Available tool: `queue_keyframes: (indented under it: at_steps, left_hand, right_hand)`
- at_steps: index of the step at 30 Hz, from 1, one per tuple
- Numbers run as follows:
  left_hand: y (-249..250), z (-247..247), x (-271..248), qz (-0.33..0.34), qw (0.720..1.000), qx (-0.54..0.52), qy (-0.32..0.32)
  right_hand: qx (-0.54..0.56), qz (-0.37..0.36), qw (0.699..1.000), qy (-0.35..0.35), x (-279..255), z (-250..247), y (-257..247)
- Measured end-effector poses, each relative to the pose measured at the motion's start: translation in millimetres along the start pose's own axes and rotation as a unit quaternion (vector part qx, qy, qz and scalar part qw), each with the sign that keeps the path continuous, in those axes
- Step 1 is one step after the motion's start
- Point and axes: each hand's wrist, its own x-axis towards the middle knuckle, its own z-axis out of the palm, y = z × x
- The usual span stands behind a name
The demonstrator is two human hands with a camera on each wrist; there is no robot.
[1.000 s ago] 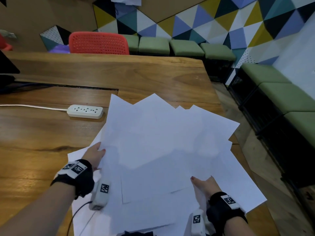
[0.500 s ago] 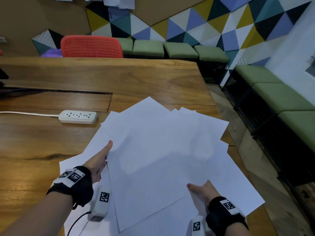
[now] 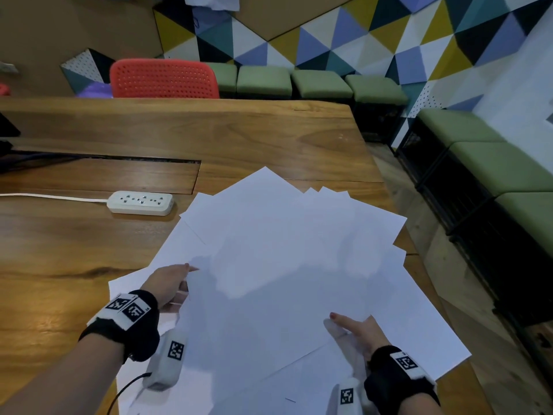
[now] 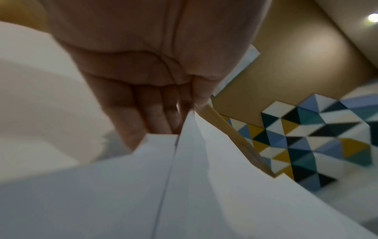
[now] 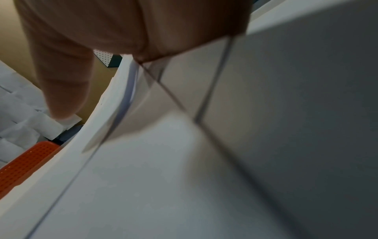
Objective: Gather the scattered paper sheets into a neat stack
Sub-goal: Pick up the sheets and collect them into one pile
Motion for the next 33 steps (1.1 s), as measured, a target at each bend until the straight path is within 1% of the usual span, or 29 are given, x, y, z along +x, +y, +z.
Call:
queue_keyframes:
  at_steps: [2,3,5,7,10,12,13,15,16,17,21,23,25,28,31,33]
  left_hand:
    - [0.7,1.9,1.4,0.038,0.999,0.034,0.010]
    - [1.8,3.4,1.0,0.044,0.998,0.052,0.010]
    - [1.9,3.7,0.9,0.044,0.996,0.077,0.014]
    - [1.0,2.0,1.3,0.043,0.995,0.087,0.024]
    - [-3.1,-1.3,-2.1,0.042,0.993,0.113,0.013]
    - [-7.8,-5.6,-3.1,0.039,0.991,0.130,-0.005]
    - [-10.4,-9.2,-3.9,0.033,0.990,0.137,-0.022]
    - [-14.7,-14.1,-4.9,0.017,0.986,0.147,-0.071]
    - [-15.6,-14.8,-5.1,0.013,0.984,0.150,-0.091]
    - [-15.2,-14.1,-6.1,0.014,0.983,0.155,-0.098]
    - [-10.2,-7.0,-4.4,0.052,0.977,0.196,-0.070]
    - [-8.1,-3.1,-5.0,0.066,0.964,0.248,-0.068]
    - [-8.1,2.9,-6.2,0.086,0.951,0.289,-0.071]
    - [-9.2,9.8,-7.8,0.128,0.936,0.325,-0.052]
    - [-11.7,8.3,-5.5,0.143,0.952,0.270,-0.010]
    - [-14.4,7.4,-4.7,0.139,0.959,0.247,0.006]
  right_hand:
    - [-0.004,0.009,1.000,-0.010,-1.1,0.2,-1.0]
    - [-0.004,0.008,1.000,-0.017,0.1,0.1,0.2]
    - [-0.029,-0.005,0.999,-0.017,-0.3,0.2,0.4]
    - [-0.014,-0.008,1.000,-0.025,-5.0,1.9,-3.5]
    - [0.004,-0.003,1.000,-0.017,-8.8,1.2,-7.9]
    - [-0.020,0.029,0.999,-0.013,-6.7,1.3,-6.4]
    - [-0.039,0.035,0.999,0.003,-5.6,2.0,-4.2]
    - [-0.059,0.028,0.997,0.032,1.0,-0.4,4.4]
    - [-0.058,0.027,0.997,0.035,5.3,-2.0,9.5]
    - [-0.060,0.029,0.997,0.032,8.1,-4.6,12.9]
    - [-0.058,0.030,0.998,0.020,8.0,-7.8,15.4]
    - [-0.063,0.028,0.997,0.019,-1.4,-4.2,7.5]
    - [-0.075,0.022,0.997,0.004,-9.9,-0.4,-0.3]
    - [-0.071,0.010,0.997,0.002,-9.4,2.0,-1.7]
    - [-0.026,-0.009,1.000,-0.009,-7.7,3.0,-0.7]
    - [-0.012,-0.009,1.000,-0.026,-12.3,3.8,-5.3]
